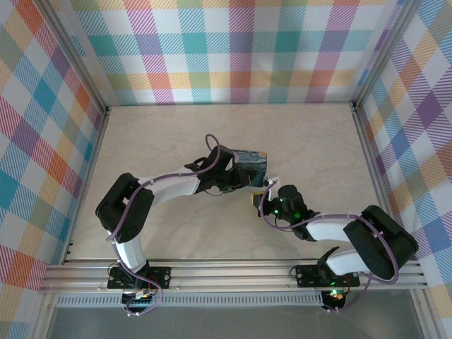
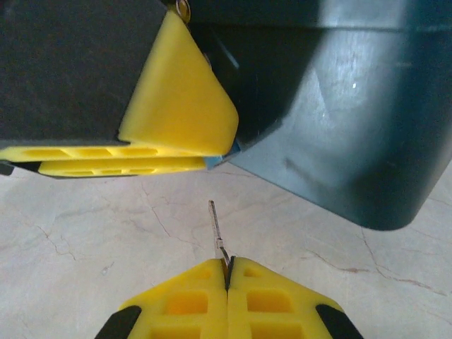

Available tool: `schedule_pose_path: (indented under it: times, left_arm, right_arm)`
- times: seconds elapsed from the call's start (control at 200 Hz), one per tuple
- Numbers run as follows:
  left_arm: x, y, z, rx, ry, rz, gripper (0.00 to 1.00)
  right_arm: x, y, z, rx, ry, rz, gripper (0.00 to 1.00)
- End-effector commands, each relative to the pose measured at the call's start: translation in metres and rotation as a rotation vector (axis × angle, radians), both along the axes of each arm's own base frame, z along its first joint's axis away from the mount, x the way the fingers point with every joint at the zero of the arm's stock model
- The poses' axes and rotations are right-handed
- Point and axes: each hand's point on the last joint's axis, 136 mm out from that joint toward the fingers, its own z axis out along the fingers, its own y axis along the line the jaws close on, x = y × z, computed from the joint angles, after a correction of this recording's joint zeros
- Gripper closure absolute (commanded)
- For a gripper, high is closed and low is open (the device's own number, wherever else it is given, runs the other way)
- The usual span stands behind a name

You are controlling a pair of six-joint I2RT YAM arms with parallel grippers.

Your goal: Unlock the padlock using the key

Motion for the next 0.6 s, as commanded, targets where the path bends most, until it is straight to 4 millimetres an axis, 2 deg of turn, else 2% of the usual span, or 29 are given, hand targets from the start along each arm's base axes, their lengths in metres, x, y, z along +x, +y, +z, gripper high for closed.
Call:
schedule_pose_path:
  times: [0.0,0.595]
  left_arm:
    - [0.008,-0.002,0.031,-0.052,-0.041,0.004,0.95]
    - [0.005,0.001,0.041,-0.074,-0.037,-0.002,0.99]
  right_arm:
    - [0.004,0.004,0.012,0.018,-0.068,0.010,0.98]
    - [0.006,-0.001,0.008,-0.016,-0.112,0.005,0.98]
